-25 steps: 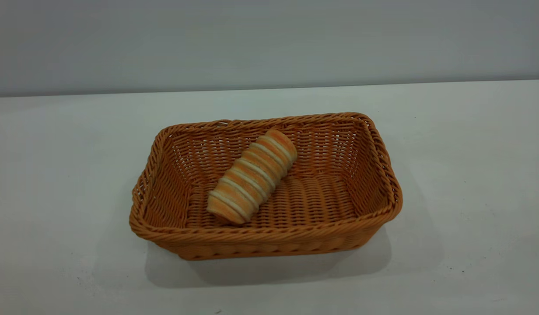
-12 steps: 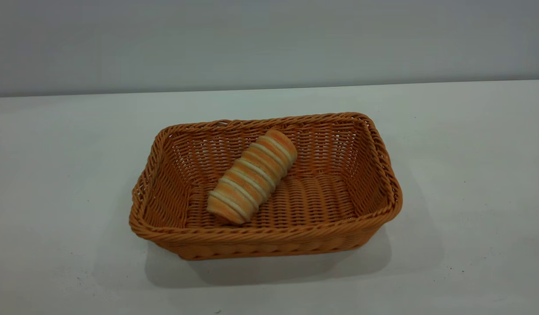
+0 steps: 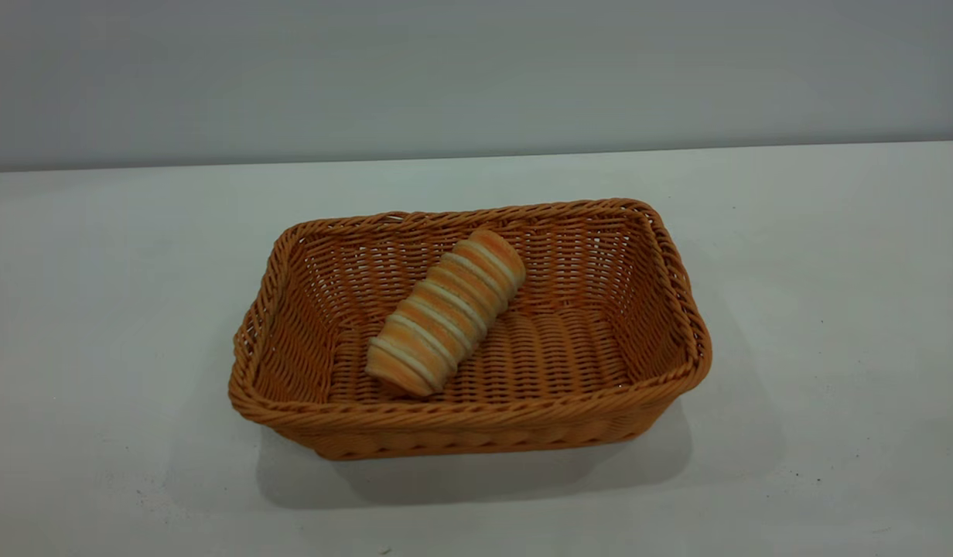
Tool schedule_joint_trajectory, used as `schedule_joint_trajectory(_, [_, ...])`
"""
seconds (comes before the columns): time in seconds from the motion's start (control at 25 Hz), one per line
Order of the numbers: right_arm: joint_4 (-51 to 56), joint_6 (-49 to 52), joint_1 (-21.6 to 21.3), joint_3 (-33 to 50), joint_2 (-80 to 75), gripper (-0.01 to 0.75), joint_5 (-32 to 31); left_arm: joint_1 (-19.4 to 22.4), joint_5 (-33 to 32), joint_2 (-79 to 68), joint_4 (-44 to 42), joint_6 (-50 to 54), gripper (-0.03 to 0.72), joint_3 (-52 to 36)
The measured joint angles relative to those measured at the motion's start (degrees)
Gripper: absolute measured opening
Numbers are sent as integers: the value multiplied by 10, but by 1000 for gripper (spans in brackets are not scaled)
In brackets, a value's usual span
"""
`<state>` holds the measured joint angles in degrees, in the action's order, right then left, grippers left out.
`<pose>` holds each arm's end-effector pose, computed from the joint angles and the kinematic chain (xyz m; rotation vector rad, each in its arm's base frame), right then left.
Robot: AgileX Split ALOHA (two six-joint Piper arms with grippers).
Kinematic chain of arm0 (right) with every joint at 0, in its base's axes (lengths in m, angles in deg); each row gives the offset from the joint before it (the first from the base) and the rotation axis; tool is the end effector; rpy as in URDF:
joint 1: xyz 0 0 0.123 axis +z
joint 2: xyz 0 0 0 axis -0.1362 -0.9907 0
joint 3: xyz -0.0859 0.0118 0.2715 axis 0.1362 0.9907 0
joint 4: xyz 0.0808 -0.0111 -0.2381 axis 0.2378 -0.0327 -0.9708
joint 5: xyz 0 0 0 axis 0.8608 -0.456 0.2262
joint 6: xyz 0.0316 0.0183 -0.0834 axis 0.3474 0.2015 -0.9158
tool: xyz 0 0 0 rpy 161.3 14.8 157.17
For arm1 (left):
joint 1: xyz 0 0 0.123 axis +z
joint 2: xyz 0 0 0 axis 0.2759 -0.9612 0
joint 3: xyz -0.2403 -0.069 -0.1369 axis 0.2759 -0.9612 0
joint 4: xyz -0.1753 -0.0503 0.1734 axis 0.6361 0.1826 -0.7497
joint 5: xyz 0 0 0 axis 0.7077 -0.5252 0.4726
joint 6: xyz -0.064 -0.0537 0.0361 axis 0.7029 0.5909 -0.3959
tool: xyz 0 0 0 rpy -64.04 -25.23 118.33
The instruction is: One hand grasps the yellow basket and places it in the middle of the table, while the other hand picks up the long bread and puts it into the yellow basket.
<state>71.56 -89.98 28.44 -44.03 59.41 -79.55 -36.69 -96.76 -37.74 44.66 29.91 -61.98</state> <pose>0.0064 0.0041 0.2663 -0.4969 2.1661 0.1722 -0.0032 0.0026 0.2680 0.4134 2.1198 -0.1748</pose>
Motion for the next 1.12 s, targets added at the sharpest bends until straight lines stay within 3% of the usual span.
schedule_joint_trajectory(0.12, [1,0,-5,0,0,534,0,0,0,0,0,2,562,0])
schedule_joint_trajectory(0.24, [2,0,-47,0,0,534,0,9,0,9,0,2,562,0])
schedule_joint_trajectory(0.44, [3,0,-142,0,0,534,0,92,1,24,0,2,562,0])
schedule_joint_trajectory(0.56, [3,0,-170,0,0,534,0,146,1,24,0,2,561,0])
schedule_joint_trajectory(0.76, [3,0,-171,0,0,534,0,207,1,24,0,2,561,0])
schedule_joint_trajectory(1.12, [9,0,-167,0,0,533,0,210,1,24,0,2,560,0])
